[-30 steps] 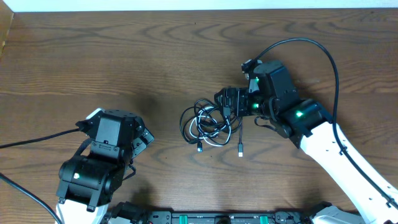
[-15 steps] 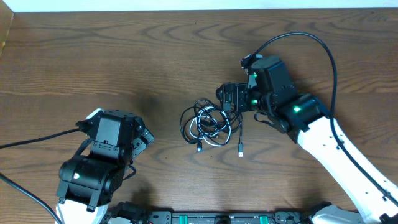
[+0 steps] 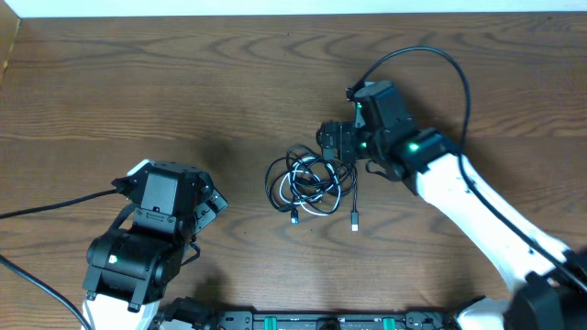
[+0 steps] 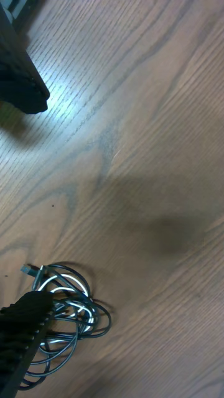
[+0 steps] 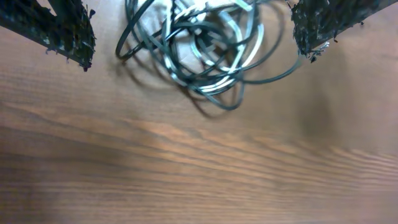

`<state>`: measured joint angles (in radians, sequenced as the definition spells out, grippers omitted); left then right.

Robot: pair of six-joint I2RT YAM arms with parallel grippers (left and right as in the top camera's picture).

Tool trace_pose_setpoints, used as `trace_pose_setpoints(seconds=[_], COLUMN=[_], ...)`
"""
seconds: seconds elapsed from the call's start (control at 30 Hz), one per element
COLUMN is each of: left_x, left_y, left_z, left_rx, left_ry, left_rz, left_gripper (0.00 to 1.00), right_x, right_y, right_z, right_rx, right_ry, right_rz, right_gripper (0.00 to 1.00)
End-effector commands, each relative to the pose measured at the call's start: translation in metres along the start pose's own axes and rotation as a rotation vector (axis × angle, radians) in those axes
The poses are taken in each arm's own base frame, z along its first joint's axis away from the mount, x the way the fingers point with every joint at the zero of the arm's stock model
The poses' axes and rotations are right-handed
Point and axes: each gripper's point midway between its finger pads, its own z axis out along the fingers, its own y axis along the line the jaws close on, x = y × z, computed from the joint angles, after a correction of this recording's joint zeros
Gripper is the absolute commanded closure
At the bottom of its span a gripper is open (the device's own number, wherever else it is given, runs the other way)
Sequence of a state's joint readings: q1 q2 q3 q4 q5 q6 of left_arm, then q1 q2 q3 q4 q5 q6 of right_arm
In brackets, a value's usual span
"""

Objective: Untangle cables

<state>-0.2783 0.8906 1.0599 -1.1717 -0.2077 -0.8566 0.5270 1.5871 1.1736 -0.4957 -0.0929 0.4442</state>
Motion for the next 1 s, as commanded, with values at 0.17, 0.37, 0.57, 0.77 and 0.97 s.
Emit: trace_pose_setpoints(seconds=[0.17, 0.37, 0.57, 0.77, 0.97], left_x=[0.002, 0.002, 0.002, 0.002, 0.002], left_y=[0.003, 0.003, 0.003, 0.003, 0.003], left_z=[0.003, 0.003, 0.003, 0.003, 0.003], left_rx=[-0.017, -0.017, -0.017, -0.017, -0.017], left_ry=[0.008, 0.008, 0.007, 0.007, 0.008], left_rz=[0.014, 0.014, 0.014, 0.014, 0.014], left_gripper=[0.02, 0.02, 0.02, 0.02, 0.02], right_x=[0.025, 0.058, 0.074, 0.093, 0.095], right_y=[-0.011, -0.024, -0.032, -0.036, -0.041], right_z=[0.049, 0.063, 0.061, 0.058, 0.081], right_rx=[0.017, 0.065, 0.089, 0.11, 0.12], right_ry=[0.128, 0.258, 0.324, 0.384, 0.35], right_rz=[0.014, 0.027, -0.028, -0.023, -0.036], right_gripper=[0.02, 0.2, 0.23, 0.46, 0.72])
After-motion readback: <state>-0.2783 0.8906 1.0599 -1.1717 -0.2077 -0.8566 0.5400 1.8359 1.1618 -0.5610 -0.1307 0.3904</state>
